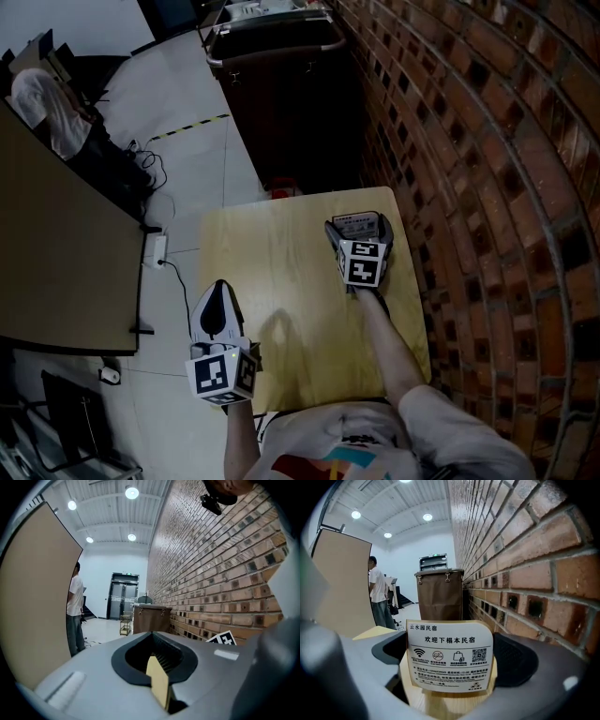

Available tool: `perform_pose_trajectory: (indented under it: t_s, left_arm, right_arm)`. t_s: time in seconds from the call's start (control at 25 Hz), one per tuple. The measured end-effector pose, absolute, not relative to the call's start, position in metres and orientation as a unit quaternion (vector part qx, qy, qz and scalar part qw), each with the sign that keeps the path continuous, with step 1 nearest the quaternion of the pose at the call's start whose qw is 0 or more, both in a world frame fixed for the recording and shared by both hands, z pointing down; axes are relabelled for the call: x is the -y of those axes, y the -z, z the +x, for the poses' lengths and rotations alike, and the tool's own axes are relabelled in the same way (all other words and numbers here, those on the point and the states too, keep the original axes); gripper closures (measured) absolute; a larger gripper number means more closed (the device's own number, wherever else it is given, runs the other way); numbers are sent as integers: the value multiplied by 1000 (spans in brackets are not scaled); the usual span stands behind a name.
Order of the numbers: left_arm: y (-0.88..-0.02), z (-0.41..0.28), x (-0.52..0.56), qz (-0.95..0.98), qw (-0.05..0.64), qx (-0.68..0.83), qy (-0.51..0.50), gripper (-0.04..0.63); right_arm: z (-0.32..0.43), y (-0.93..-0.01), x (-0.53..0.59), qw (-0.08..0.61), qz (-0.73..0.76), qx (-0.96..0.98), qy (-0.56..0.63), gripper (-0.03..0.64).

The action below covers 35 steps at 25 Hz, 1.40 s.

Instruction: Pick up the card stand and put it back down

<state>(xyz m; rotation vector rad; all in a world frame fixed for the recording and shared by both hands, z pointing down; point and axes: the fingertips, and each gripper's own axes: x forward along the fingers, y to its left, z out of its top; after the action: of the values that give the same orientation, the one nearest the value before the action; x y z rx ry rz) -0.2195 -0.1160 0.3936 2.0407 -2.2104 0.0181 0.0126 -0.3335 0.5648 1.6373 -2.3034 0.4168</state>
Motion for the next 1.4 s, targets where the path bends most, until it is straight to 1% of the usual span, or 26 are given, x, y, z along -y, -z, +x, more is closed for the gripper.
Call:
perform_pose_trajectory:
  t_s: [0.32, 0.64, 0.92, 1.12, 1.32, 1.36, 1.4]
  left_arm:
    - [-402, -222, 117, 680, 72, 730, -13, 591]
    - [-406, -230, 114, 672, 81, 736, -15, 591]
    - [-407, -232, 115, 672, 74, 737, -6, 591]
    - [-402, -229, 112, 676, 72, 733, -1, 591]
    - [-392, -222, 112, 679, 67, 731, 12, 591]
    - [-391, -220, 112, 683, 64, 727, 13, 591]
    - [-390, -216, 111, 687, 64, 723, 13, 591]
  right_arm:
    - [6, -589, 334, 171, 560, 796, -153, 61]
    - [7, -593, 335, 163, 565, 794, -151, 61]
    - [10, -590, 336, 160, 562, 798, -150, 60]
    - [18, -554, 334, 114, 570, 801, -143, 58]
    - [29, -481, 315, 28, 564, 815, -132, 60]
    - [30, -465, 306, 13, 557, 820, -130, 79]
    - [32, -449, 295, 1, 549, 826, -127, 119]
